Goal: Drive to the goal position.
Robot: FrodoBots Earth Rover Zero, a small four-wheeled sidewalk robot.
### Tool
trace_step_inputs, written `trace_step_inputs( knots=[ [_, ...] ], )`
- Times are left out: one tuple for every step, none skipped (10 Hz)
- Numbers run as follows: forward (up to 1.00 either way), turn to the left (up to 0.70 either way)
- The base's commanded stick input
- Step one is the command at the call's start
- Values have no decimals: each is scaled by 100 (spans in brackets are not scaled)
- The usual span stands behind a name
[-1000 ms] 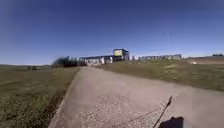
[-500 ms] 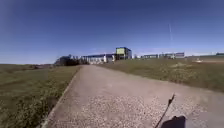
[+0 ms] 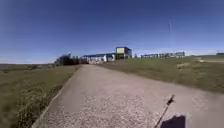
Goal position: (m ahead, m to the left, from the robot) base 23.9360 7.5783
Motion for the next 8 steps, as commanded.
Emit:
trace_step_inputs(
  knots=[
    [86, 0],
    [38, 0],
    [0, 0],
    [0, 0],
    [0, 0],
    [0, 0],
    [0, 0],
    [0, 0]
  ],
)
